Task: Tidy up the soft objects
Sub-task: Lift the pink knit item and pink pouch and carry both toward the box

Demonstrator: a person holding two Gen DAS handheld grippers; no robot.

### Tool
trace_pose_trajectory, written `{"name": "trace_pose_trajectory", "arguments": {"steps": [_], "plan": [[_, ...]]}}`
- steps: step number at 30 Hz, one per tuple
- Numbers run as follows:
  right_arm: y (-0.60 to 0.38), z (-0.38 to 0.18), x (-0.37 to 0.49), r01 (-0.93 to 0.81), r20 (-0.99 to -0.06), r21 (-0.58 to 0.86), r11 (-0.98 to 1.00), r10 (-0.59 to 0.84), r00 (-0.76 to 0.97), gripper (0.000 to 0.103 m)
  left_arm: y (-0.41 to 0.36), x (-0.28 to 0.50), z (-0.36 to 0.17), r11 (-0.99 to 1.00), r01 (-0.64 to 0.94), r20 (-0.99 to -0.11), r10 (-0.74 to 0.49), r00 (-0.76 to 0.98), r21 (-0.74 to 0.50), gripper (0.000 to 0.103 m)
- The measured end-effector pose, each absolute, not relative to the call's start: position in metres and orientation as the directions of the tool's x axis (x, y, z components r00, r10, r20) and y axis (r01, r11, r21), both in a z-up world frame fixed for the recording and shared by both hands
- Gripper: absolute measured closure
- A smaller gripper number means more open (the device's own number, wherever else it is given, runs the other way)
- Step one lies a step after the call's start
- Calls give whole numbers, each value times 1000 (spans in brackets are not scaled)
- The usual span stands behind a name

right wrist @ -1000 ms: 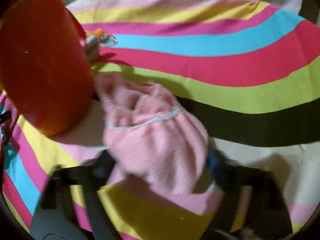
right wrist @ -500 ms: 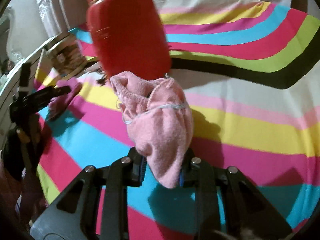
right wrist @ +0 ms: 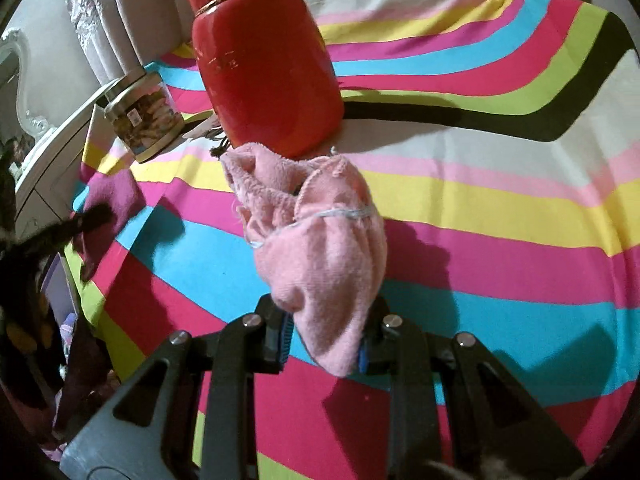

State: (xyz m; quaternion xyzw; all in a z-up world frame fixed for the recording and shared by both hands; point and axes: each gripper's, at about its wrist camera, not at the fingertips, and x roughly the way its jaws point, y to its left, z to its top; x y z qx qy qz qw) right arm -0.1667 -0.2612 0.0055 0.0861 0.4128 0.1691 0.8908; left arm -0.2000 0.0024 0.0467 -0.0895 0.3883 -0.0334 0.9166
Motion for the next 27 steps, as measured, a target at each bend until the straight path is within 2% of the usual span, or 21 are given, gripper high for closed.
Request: {"name": "trace_pose_trajectory", "arguments": {"steps": [9, 18, 27], "plan": [[-252, 26, -181, -261, -701, 228, 938, 345, 624, 75, -18, -220, 39, 992, 13, -743, -100, 661, -122, 78], [-226, 40, -194, -343, -698, 214, 915, 389, 601, 75, -9, -242, 52, 996, -3, -716, -58, 696, -84, 78], [-186, 53, -212, -446, -682, 187, 875, 442, 582, 75, 18, -268, 60, 993, -53, -694, -33, 719, -103, 78]]}}
